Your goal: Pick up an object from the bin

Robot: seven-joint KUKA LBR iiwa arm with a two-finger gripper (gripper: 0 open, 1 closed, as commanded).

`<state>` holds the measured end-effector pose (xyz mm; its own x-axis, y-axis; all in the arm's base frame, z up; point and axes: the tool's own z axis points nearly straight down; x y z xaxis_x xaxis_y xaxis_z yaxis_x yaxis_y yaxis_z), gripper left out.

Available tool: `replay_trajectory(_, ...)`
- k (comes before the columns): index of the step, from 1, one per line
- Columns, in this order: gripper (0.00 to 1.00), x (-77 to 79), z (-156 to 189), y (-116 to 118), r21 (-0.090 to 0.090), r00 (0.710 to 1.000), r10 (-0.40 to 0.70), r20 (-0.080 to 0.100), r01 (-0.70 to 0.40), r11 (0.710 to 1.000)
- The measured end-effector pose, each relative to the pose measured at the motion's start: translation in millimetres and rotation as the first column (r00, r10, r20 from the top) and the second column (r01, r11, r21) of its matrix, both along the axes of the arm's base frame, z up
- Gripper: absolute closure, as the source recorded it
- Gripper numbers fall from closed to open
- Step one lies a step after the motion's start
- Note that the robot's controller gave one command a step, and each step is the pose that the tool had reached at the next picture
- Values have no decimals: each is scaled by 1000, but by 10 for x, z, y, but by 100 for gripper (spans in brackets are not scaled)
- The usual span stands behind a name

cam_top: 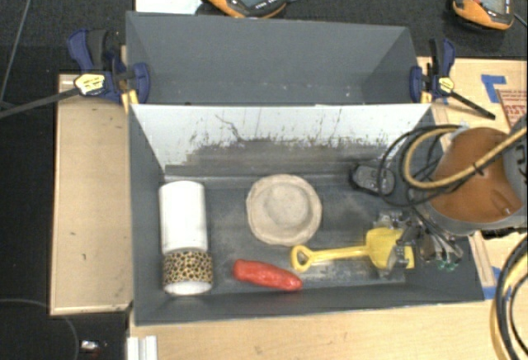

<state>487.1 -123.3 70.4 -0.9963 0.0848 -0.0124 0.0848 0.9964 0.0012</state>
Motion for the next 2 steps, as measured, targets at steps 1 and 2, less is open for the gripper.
replay_trajectory(1,100,0,0,0,0,1000,0,0,0,1000)
replay_trajectory(2,100,-28,182,7,2,1000,1,-9,-1,1000)
